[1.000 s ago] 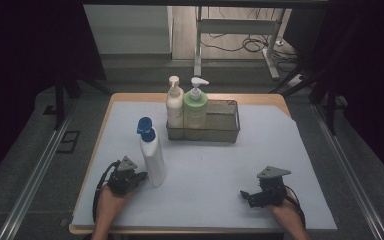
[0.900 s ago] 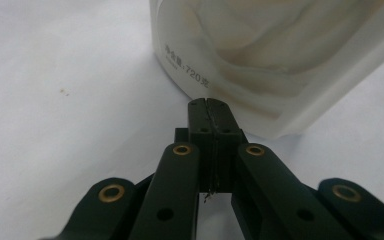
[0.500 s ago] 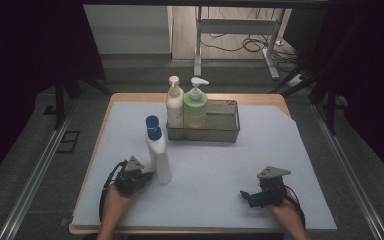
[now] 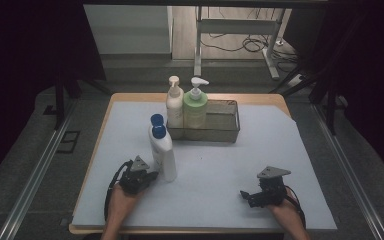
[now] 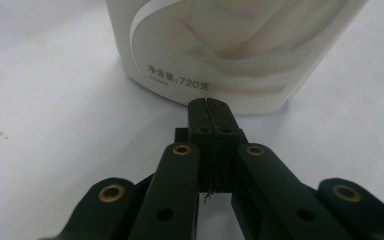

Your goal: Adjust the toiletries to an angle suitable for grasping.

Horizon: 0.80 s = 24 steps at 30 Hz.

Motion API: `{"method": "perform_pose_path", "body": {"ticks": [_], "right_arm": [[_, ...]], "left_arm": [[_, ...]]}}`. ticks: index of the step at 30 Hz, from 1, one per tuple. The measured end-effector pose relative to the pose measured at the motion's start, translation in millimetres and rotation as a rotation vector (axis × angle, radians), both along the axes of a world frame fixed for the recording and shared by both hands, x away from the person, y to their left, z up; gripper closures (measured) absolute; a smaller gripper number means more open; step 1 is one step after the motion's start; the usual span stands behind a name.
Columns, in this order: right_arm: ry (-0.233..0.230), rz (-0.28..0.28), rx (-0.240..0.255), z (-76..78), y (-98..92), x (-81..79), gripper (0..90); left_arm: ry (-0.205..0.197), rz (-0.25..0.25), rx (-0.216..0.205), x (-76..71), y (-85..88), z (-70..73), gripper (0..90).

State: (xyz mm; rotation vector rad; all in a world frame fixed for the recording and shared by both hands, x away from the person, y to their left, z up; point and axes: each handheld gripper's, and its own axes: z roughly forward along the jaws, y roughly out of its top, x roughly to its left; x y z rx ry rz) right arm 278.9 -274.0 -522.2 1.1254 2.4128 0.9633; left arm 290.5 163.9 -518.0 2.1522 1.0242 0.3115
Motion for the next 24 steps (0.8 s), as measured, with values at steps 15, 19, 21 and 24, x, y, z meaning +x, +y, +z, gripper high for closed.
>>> {"method": "perform_pose_path", "body": {"ticks": [15, 19, 21, 24], "right_arm": [[0.003, 0.000, -0.002, 0.3, 0.1, 0.3, 0.0], [0.004, 0.000, -0.003, 0.4, 0.3, 0.4, 0.0], [0.003, -0.001, -0.003, 0.4, 0.3, 0.4, 0.0], [0.004, 0.000, -0.004, 0.5, 0.5, 0.5, 0.0]], "left_arm": [[-0.002, -0.028, -0.005, 2.0, -10.3, -0.4, 89.4], [0.011, -0.025, -0.022, 2.2, -8.4, -0.3, 86.2], [0.011, -0.013, -0.019, 1.0, -6.8, 1.1, 82.5], [0.009, 0.009, -0.035, -1.9, -3.0, 3.0, 72.4]]}}
